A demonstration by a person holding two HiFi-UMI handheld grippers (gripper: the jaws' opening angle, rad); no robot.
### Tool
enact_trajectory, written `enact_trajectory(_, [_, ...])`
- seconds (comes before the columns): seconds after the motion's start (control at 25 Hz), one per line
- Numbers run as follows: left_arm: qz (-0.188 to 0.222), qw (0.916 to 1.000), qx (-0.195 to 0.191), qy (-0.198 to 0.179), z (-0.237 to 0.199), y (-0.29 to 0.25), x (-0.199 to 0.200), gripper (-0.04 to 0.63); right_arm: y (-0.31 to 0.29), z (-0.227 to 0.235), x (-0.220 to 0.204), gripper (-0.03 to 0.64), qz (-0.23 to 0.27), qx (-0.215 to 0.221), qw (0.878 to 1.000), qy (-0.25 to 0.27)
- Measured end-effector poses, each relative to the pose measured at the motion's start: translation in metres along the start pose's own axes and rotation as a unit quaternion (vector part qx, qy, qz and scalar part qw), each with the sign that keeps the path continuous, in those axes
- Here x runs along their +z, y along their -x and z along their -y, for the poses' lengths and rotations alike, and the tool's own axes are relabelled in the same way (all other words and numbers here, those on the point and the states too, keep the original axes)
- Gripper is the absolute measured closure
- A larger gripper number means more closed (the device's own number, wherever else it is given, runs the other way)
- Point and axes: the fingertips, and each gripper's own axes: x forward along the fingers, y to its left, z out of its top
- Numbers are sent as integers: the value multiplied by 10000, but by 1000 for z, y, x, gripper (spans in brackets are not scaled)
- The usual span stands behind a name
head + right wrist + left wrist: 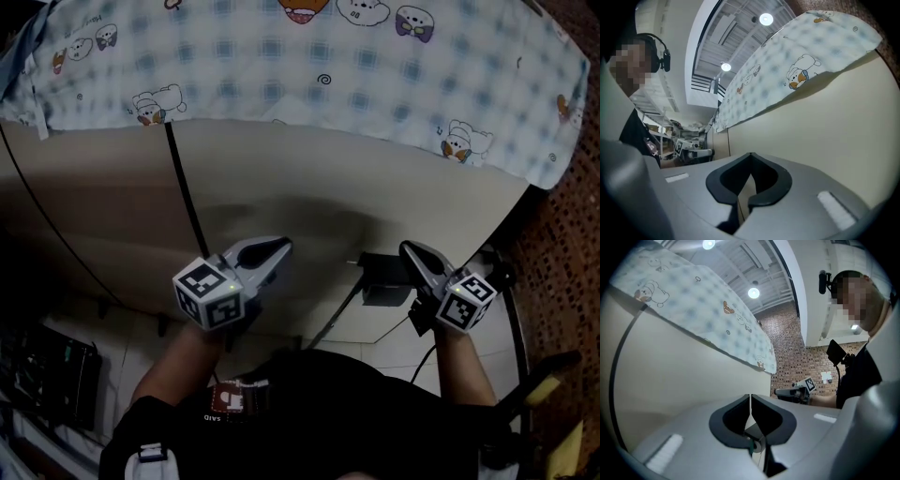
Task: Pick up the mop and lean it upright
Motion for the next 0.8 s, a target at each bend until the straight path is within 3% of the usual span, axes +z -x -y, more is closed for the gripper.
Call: enact_trajectory(0.8, [-68, 9999, -129, -4, 4, -2, 1, 583, 0, -5, -4, 604, -93, 21, 9997, 245])
